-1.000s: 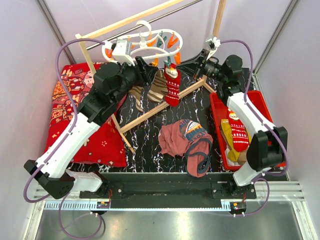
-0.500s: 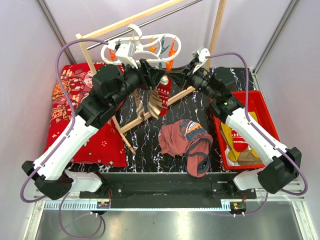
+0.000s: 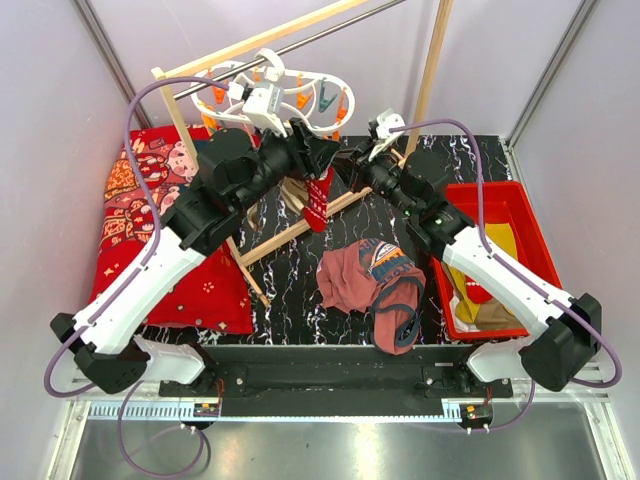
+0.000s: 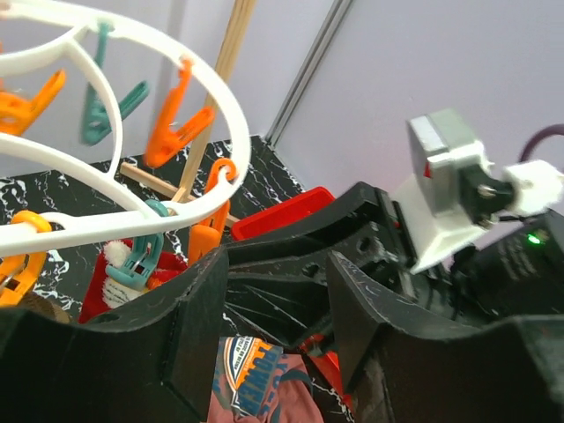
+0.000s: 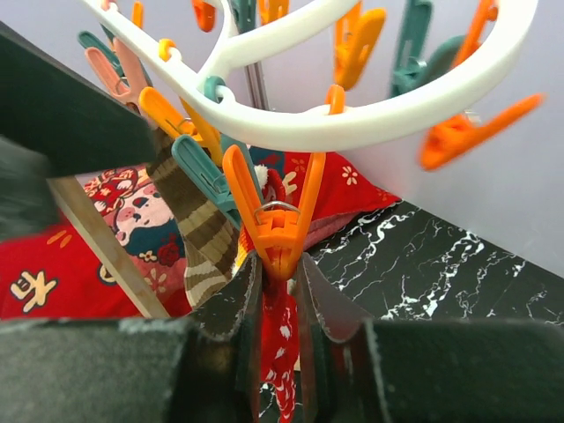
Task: Clip the socks to the hanger
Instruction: Open the clamp at the hanger.
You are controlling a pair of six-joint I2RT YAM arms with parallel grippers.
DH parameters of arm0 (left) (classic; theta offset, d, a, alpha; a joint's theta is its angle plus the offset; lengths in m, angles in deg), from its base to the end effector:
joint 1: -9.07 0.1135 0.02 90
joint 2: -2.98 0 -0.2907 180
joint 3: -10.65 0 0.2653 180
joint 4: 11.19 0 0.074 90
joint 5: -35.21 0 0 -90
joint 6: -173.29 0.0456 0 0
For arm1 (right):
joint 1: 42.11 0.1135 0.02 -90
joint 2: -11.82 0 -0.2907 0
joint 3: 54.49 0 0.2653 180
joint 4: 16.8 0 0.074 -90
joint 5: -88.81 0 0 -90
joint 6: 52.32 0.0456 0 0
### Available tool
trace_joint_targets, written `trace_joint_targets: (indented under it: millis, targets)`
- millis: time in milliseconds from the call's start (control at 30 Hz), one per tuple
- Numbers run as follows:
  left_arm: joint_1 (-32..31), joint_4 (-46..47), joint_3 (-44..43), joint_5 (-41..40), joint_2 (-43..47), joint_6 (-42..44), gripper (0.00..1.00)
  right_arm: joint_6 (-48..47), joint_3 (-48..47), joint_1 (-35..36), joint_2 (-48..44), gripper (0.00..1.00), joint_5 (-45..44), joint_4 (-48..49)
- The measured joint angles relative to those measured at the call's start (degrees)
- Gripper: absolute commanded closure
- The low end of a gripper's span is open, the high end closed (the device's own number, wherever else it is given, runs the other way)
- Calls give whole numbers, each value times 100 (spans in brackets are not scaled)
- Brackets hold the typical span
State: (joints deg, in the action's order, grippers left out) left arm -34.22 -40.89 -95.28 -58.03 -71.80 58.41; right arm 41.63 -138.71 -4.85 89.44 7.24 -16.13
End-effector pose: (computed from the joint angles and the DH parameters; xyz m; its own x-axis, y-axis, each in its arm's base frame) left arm 0.2130 -0.1971 0.5343 -0.2540 -0.3378 -0.9063 0.5915 0.6871 -0.4219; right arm 0.2661 0.2108 0.4430 0.0512 0.1246 -0.9909 -0.7199 0.6923 0.0498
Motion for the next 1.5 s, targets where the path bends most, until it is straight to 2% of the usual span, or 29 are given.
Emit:
trace_joint_targets:
  millis: [567, 700, 767, 867, 1000, 1067, 1333, 1500]
  targets:
    - [-96, -125, -111, -1115, -411, -20, 60, -525, 52, 352, -63, 87, -756, -7]
    - [-107, -190, -243, -1220, -525, -17, 65, -647, 70, 442, -74, 86, -938, 2]
    - [-120, -243, -306, -1255, -584, -15, 70, -693, 70, 472, -74, 85, -1012, 9]
    - [-127, -310, -358, -1294, -649, -20, 79, -723, 72, 494, -74, 81, -1069, 7]
    - [-127, -361, -361, -1353, -686, 0, 87, -732, 118, 507, -85, 62, -1099, 7]
    - [-127, -376, -372, -1377, -699, 2, 91, -713, 146, 514, -107, 59, -1088, 9]
    - [-131, -431, -393, -1403, -708, 26, 96, -568, 201, 494, -212, 46, -986, 9]
    - [-90, -439, -393, -1392, -708, 42, 96, -31, 264, -98, -264, 40, -61, 125]
